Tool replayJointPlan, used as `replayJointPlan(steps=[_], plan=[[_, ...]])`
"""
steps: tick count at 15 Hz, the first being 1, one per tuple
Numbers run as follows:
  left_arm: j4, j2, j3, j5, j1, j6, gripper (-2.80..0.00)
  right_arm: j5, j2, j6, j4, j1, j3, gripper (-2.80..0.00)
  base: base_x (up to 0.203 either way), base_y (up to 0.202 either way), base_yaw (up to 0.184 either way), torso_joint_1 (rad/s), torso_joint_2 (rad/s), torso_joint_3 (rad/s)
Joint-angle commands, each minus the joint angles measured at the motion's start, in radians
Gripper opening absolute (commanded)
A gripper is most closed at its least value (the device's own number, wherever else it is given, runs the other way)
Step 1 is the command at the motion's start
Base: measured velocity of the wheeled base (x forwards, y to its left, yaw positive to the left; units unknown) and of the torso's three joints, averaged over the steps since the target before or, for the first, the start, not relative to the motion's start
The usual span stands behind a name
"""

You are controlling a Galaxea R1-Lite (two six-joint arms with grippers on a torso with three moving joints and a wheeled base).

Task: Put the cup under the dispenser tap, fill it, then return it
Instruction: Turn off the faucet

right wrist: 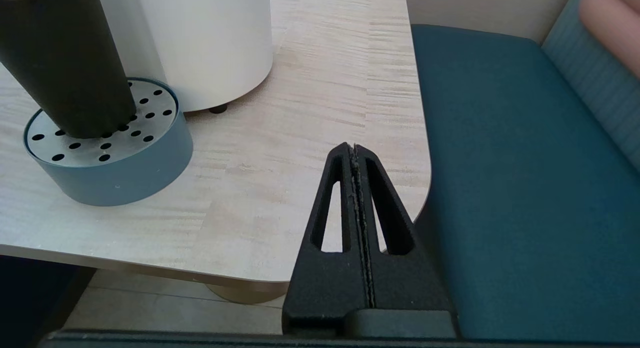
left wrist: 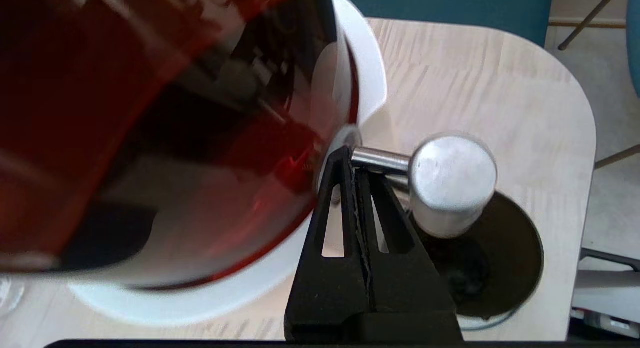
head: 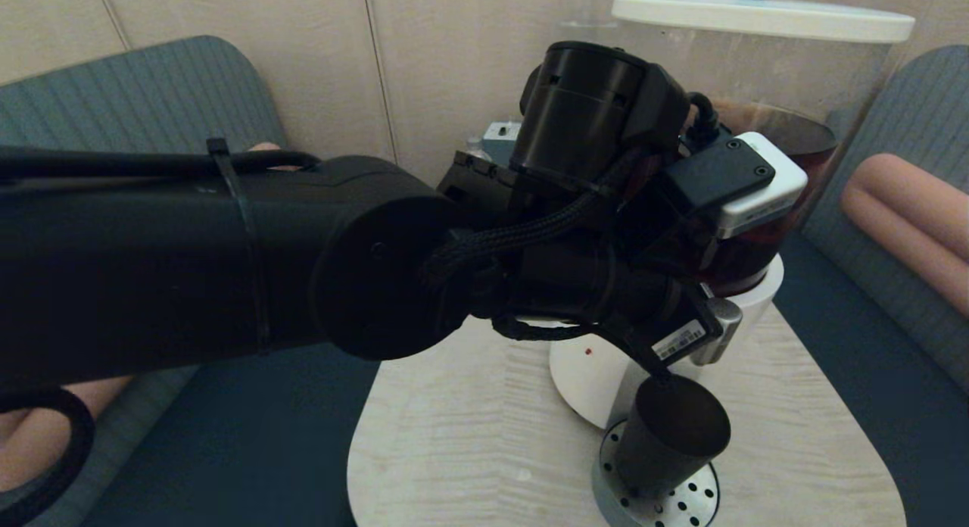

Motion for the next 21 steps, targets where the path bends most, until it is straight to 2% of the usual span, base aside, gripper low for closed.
replayJointPlan(steps=[1,15,21], plan=[[-0.004,0.019,-0.021,-0.002,-0.004,0.003,-2.8,0.001,-0.002,-0.001,0.0,0.0,0.006,-2.8,0.0,0.0,0.0,0.0,0.0,0.0],[-0.074,0.037,-0.007,-0.012,-0.016,0.013,-2.8,0.001,-0.002,-0.001,0.0,0.0,0.006,-2.8,0.0,0.0,0.0,0.0,0.0,0.0],[-0.067,-0.023,0.09,-0.006,-0.016,0.01,-2.8,0.001,-0.002,-0.001,0.0,0.0,0.006,-2.8,0.0,0.0,0.0,0.0,0.0,0.0]])
